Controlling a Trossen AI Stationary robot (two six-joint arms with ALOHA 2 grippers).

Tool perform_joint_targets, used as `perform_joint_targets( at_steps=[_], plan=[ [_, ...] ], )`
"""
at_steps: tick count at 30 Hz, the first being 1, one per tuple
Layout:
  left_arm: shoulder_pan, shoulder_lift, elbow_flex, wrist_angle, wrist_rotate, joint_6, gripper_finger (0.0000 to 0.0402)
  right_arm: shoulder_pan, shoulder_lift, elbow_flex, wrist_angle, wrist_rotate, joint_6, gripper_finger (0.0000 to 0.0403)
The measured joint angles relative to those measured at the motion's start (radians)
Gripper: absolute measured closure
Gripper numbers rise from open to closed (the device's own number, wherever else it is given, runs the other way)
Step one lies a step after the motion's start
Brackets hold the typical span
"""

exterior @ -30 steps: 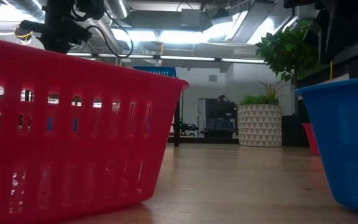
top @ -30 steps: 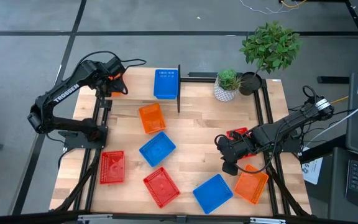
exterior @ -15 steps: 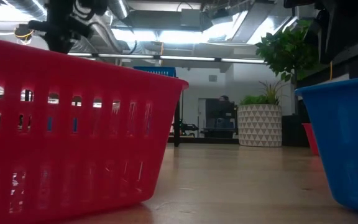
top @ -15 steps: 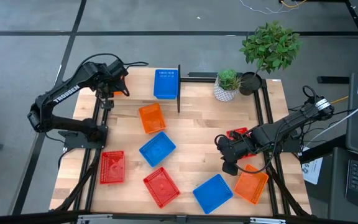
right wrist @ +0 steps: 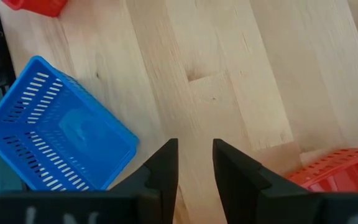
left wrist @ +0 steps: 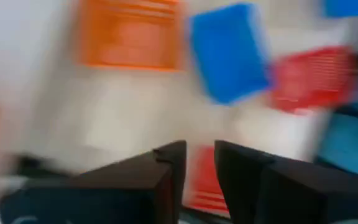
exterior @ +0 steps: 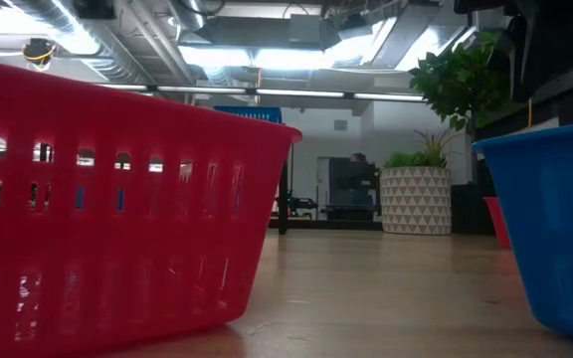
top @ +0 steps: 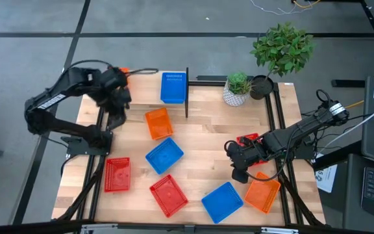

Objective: Stack baskets on shelf by color
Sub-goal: Put the left red bin on the shelf

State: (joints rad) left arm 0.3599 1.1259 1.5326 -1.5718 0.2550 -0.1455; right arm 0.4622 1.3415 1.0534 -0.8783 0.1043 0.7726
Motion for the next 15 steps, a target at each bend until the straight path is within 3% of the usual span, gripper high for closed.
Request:
perform_joint_targets(
  at_steps=[3, 15],
  plan=[
    [-0.096, -0.035, -0.039, -0.001, 0.121, -0.105, 0.0327, 0.0, 0.0, 0.0, 0.0, 0.0, -0.018, 0.0304],
    [-0.574, -0.069, -0.252, 0.06, 0.209, -0.649, 0.0327, 0.0, 0.0, 0.0, 0.0, 0.0, -0.022, 0.0304]
  ],
)
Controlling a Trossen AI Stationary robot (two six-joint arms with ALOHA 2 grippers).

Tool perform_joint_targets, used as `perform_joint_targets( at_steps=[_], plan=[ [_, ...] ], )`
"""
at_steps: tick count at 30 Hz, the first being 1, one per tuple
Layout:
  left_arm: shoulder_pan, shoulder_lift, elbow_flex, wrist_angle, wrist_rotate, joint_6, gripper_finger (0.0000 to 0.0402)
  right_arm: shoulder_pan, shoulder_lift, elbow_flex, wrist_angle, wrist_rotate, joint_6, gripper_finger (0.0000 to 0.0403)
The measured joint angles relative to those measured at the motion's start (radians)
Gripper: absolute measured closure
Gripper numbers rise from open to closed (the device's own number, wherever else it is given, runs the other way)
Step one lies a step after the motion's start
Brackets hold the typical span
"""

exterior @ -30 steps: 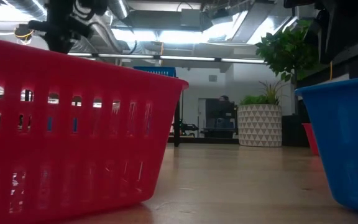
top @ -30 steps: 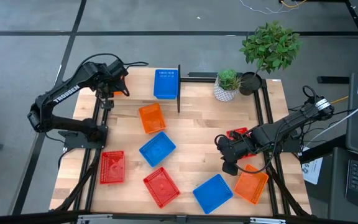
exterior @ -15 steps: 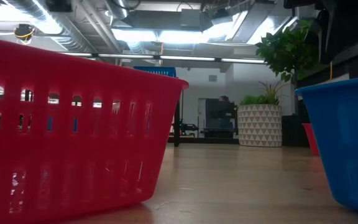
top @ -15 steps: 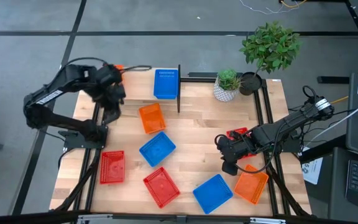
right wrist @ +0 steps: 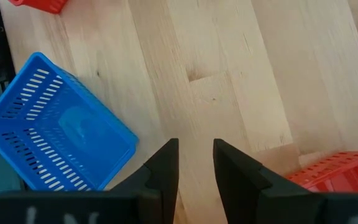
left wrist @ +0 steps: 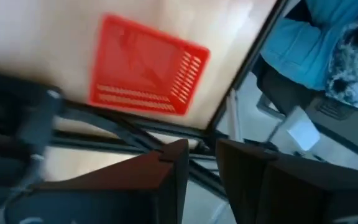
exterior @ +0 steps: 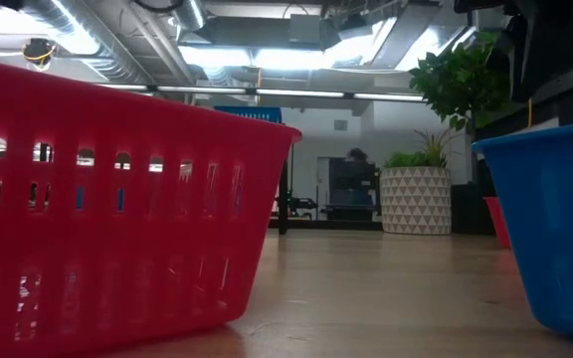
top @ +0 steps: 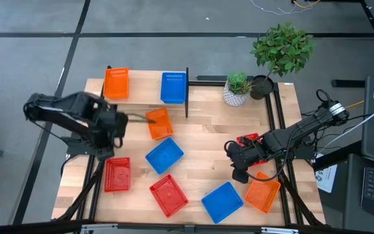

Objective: Stack baskets on shelf by color
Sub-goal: Put the left red bin on the shelf

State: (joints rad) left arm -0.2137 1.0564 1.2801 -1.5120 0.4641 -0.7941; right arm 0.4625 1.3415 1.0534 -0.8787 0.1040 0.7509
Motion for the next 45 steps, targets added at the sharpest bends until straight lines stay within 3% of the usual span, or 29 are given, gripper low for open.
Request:
perform_joint_targets(
  at_steps=[5, 8, 11, 15, 28, 37, 45],
  plan=[
    [-0.233, 0.015, -0.082, 0.298, 0.006, -0.28, 0.0327, 0.0, 0.0, 0.0, 0.0, 0.0, 0.0, 0.0304],
    [-0.367, 0.046, -0.109, 0.491, -0.052, -0.369, 0.0327, 0.0, 0.0, 0.0, 0.0, 0.0, 0.001, 0.0304],
    [-0.468, 0.09, -0.112, 0.516, -0.186, -0.406, 0.0328, 0.0, 0.0, 0.0, 0.009, 0.006, 0.001, 0.0304],
    [-0.557, 0.16, -0.112, 0.419, -0.32, -0.424, 0.0327, 0.0, 0.0, 0.0, 0.025, 0.008, 0.0, 0.0304],
    [-0.665, 0.396, -0.112, 0.369, -0.439, -0.452, 0.0252, 0.0, 0.0, 0.0, 0.026, 0.008, 0.003, 0.0304],
    [-0.706, 0.593, -0.112, 0.405, -0.42, -0.398, 0.025, 0.0, 0.0, 0.0, 0.026, 0.008, 0.004, 0.0304],
    [-0.707, 0.669, -0.113, 0.465, -0.445, -0.366, 0.025, 0.0, 0.0, 0.0, 0.027, 0.009, 0.003, 0.0304]
  ],
)
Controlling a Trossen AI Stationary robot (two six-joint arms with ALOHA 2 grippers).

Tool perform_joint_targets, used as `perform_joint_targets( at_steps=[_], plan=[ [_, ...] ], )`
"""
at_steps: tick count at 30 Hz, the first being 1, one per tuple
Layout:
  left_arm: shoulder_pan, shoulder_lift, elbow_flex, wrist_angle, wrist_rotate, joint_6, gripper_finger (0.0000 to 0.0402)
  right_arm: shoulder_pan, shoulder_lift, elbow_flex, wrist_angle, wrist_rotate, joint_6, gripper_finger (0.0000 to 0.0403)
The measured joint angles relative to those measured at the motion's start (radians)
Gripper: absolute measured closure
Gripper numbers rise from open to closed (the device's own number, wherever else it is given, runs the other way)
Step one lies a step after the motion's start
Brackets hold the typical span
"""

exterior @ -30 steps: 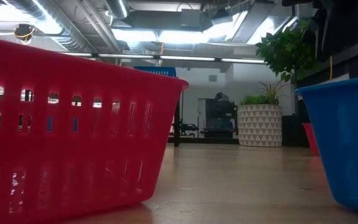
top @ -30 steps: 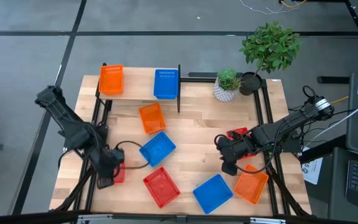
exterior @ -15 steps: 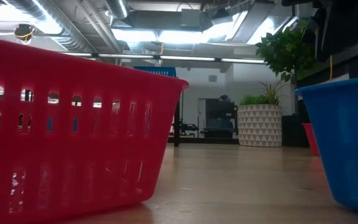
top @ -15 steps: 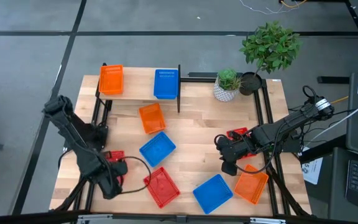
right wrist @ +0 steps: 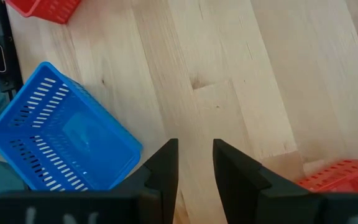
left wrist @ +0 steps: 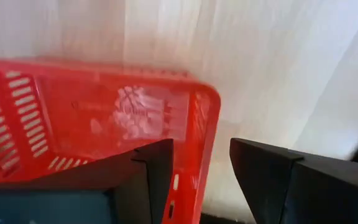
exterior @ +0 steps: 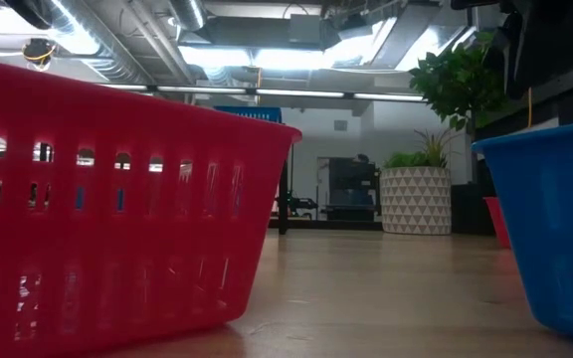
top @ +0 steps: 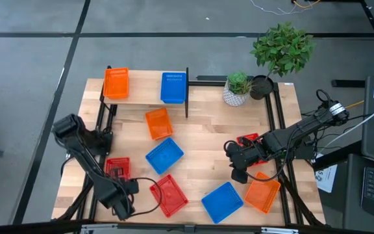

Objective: Stack baskets on shelf by color
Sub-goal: Put the left red bin on the shelf

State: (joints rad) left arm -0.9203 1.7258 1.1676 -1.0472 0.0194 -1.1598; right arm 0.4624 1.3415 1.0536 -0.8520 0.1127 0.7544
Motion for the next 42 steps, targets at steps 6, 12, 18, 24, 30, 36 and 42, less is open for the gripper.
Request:
perform_joint_targets(
  at_steps=[6, 12, 18, 24, 30, 36, 42],
  plan=[
    [0.0, 0.054, 0.0, -0.002, -0.045, 0.017, 0.025, 0.0, 0.0, 0.0, 0.015, 0.0, 0.0, 0.0304],
    [0.001, 0.075, 0.0, 0.0, -0.052, 0.01, 0.0276, 0.0, 0.0, 0.0, 0.019, 0.0, -0.001, 0.0304],
    [0.006, 0.075, 0.055, -0.066, -0.053, -0.064, 0.0391, 0.0, 0.0, 0.0, 0.019, 0.001, -0.001, 0.0304],
    [0.027, 0.073, 0.276, -0.183, -0.117, -0.006, 0.0399, 0.0, 0.0, 0.0, 0.023, 0.002, -0.003, 0.0304],
    [0.068, 0.073, 0.565, -0.452, -0.48, 0.11, 0.04, 0.0, 0.0, 0.0, 0.023, 0.033, -0.004, 0.0304],
    [0.168, 0.003, 0.701, -0.512, -0.86, 0.381, 0.0401, 0.0, 0.0, 0.0, 0.022, 0.052, -0.004, 0.0304],
    [0.456, -0.115, 0.698, -0.527, -0.877, 0.698, 0.0401, 0.0, 0.0, 0.0, 0.023, 0.053, -0.065, 0.0304]
  ],
)
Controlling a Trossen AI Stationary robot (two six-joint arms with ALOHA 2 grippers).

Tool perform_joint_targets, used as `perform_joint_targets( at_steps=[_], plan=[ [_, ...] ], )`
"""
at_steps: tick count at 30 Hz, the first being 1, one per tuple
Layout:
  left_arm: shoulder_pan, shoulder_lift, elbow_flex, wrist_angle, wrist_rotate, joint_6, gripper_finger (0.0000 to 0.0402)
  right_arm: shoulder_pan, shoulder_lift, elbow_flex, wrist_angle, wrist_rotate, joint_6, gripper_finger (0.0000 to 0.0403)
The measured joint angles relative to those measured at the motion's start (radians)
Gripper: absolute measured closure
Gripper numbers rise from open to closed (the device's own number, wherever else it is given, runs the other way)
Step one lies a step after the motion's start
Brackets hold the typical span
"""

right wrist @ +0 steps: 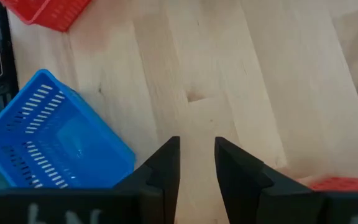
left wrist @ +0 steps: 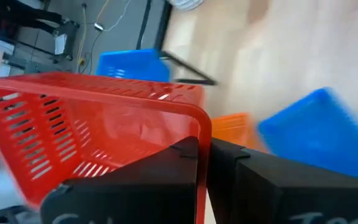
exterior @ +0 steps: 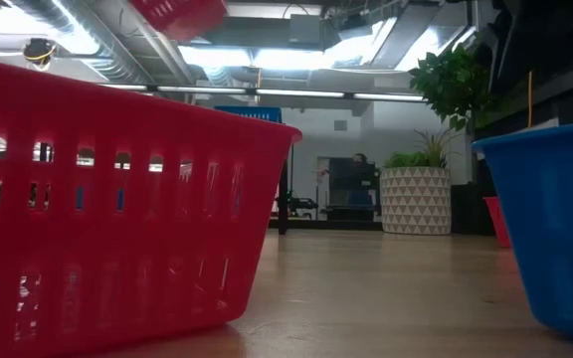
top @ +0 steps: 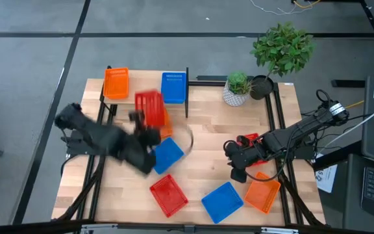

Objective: Stack baskets on shelf by color
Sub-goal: Put the left red bin on the shelf

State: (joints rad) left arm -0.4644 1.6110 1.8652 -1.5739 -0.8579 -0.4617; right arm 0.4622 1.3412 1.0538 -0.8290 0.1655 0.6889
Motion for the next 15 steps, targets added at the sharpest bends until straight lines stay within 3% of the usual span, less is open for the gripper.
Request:
perform_joint_targets(
  at_steps=[4, 9, 12, 15],
  plan=[
    [0.264, -0.069, 0.001, 0.007, 0.073, 0.238, 0.0401, 0.0, 0.0, 0.0, -0.001, 0.001, -0.075, 0.0304],
    [0.621, -0.082, 0.0, 0.012, 0.293, 0.441, 0.0401, 0.0, 0.0, 0.0, 0.0, 0.001, -0.115, 0.0304],
    [0.754, -0.05, 0.002, 0.041, 0.4, 0.559, 0.0401, 0.0, 0.0, 0.0, 0.0, 0.001, -0.109, 0.0304],
    [0.831, -0.009, 0.0, 0.105, 0.434, 0.688, 0.0401, 0.0, 0.0, 0.0, -0.001, 0.0, -0.082, 0.0304]
  ],
)
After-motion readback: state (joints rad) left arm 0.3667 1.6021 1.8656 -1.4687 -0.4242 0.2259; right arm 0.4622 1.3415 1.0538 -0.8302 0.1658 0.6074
